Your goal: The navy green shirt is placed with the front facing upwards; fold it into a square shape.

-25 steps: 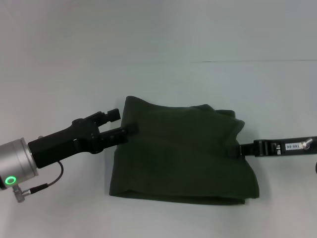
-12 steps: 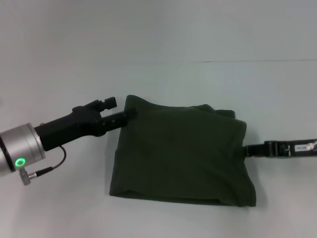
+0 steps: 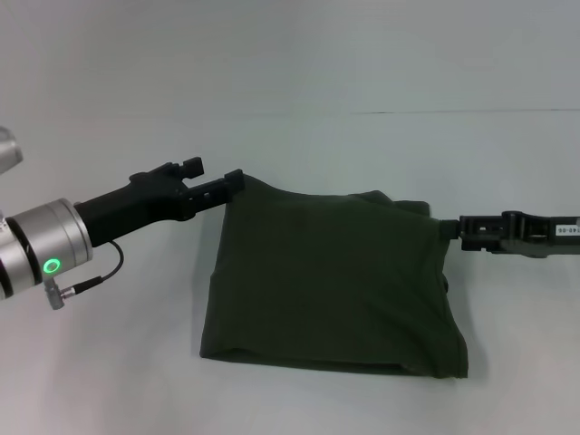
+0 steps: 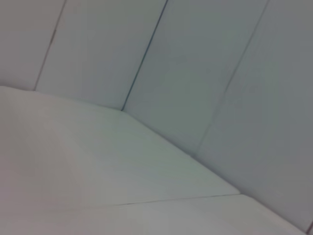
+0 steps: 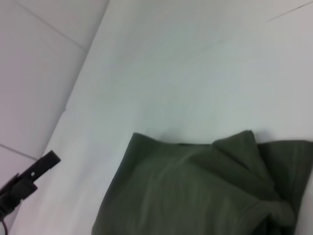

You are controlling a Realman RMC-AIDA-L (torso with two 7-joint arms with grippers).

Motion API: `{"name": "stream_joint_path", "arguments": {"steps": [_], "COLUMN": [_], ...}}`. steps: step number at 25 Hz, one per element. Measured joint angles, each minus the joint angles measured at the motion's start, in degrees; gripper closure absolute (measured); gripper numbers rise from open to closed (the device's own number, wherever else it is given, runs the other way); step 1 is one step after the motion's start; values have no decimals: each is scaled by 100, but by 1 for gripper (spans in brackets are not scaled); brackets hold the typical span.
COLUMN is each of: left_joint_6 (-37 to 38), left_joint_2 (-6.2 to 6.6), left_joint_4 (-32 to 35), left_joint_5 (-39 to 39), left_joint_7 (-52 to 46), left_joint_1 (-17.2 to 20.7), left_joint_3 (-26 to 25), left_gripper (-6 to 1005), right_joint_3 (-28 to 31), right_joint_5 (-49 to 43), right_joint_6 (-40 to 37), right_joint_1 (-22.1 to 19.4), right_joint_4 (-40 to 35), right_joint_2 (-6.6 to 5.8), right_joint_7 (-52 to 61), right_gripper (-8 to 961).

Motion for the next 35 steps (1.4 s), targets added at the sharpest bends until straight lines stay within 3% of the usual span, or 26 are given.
{"name": "stream_joint_path", "arguments": {"steps": [5,13,21,28,35], "left_joint_6": [-226,-427,-522,-755,-768], "left_joint_2": [-1,-1,-1,-44,-62], "left_joint_4": [20,20,-19,-52,-54], "left_joint_5": [-3,-17,-18,-13,-8], "left_joint_7": [20,43,52,52,52], "left_joint_1": [-6,-36,-125,-160,-186], "left_joint_3": [-21,-10,15,48,47], "left_gripper": [92,92,92,92,92], "right_joint_3": [-68,-58,-40,-64,-69], "right_joint_5": [-13,-6,99,549,549], "right_joint_6": [264,502,1364,1486,1637], "right_joint_1": [140,266,392,446,486], "right_joint_4": [148,283,241,234,261], "right_joint_2": [85,267,536,552,492], "right_joint_7": [161,161,-288,-666,-657], "right_gripper": [252,222,235,262,289]}}
